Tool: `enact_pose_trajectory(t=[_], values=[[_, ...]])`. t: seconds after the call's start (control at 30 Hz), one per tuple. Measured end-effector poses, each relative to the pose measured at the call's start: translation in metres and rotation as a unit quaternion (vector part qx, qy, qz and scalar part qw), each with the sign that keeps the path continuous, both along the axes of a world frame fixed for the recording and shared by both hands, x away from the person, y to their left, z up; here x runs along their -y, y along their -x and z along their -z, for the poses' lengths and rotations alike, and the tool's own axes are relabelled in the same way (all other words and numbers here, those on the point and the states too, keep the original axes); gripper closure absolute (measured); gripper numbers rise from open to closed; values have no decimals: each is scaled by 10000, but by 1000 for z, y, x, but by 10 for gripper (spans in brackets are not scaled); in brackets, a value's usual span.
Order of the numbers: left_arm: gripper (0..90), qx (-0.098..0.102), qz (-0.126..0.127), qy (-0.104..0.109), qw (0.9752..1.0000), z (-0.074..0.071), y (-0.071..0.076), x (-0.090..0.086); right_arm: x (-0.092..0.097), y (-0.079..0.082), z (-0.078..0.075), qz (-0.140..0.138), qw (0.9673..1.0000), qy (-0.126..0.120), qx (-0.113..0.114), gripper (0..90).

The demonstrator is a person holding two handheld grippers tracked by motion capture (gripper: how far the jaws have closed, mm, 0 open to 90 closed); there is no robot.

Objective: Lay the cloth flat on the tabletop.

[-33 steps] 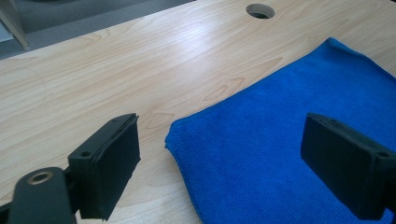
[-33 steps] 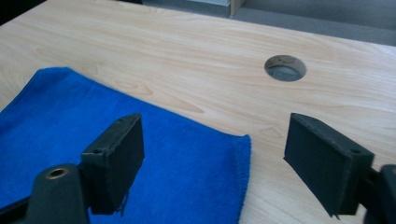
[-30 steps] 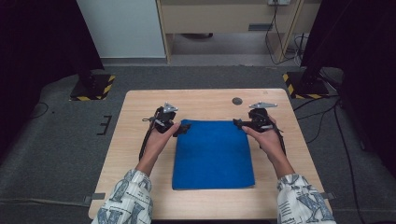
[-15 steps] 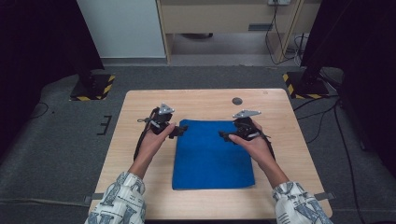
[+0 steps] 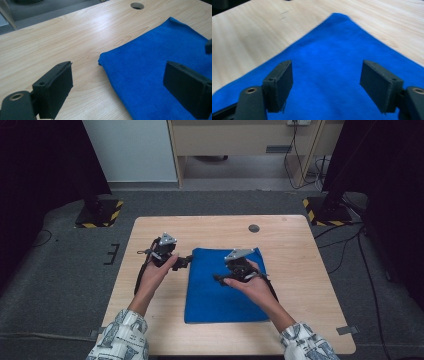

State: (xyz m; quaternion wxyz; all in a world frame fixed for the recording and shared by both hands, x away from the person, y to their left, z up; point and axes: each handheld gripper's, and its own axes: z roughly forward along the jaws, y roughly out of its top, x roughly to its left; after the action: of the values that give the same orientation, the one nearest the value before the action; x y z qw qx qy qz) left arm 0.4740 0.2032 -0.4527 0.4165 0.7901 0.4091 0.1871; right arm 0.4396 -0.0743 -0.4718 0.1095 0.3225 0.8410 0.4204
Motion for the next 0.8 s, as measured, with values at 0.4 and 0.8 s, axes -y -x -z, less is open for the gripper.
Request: enact_pose_trajectory(t=[0.4,0.8], values=[[83,-48,-116,-37,9999,4,-1,-21,-37,25,7,-584,9982,22,-159,363],[83,-104,-214,11,9997,10,0,-32,-60,47,11,-913,9957,-33,-124,515]])
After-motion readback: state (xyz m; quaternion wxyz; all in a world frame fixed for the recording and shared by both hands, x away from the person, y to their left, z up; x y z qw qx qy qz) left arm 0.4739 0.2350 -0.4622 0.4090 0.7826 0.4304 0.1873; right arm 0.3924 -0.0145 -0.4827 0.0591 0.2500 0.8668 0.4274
